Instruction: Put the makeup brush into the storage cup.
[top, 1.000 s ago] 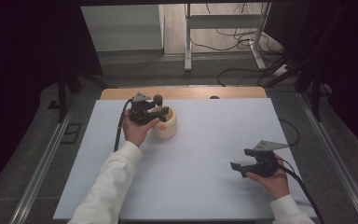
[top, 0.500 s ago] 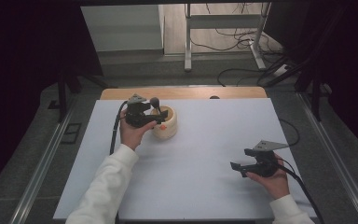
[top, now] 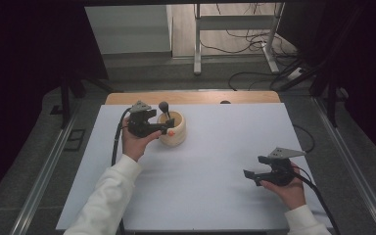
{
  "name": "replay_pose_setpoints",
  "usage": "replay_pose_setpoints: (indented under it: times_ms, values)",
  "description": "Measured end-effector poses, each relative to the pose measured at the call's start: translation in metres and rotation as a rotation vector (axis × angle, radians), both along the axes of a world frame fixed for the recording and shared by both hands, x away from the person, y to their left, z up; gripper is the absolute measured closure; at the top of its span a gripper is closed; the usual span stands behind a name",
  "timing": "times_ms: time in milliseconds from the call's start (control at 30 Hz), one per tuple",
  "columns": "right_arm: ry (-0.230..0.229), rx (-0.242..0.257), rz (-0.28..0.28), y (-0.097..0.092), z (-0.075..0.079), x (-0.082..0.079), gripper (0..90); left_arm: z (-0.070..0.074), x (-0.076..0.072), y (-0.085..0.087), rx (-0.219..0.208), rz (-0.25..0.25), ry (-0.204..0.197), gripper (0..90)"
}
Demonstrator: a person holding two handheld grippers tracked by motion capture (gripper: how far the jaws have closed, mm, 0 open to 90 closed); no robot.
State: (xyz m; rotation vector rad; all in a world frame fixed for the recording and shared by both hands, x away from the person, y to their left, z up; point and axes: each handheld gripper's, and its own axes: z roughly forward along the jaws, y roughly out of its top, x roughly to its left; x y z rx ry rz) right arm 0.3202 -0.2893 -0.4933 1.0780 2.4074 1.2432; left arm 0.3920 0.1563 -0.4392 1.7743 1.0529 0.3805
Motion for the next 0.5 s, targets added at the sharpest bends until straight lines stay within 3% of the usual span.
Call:
replay_pose_setpoints:
  times_ms: [233,500]
  values:
    - [-0.004,-0.002,-0.006,-0.001,0.002,-0.001,14.3,-0.002,-0.009,0.002,0.022,-0.018,0.014,11.0]
    - [0.001,-0.005,-0.005,0.000,0.000,0.000,14.3,0.000,-0.021,0.009,0.014,-0.015,0.002,12.0]
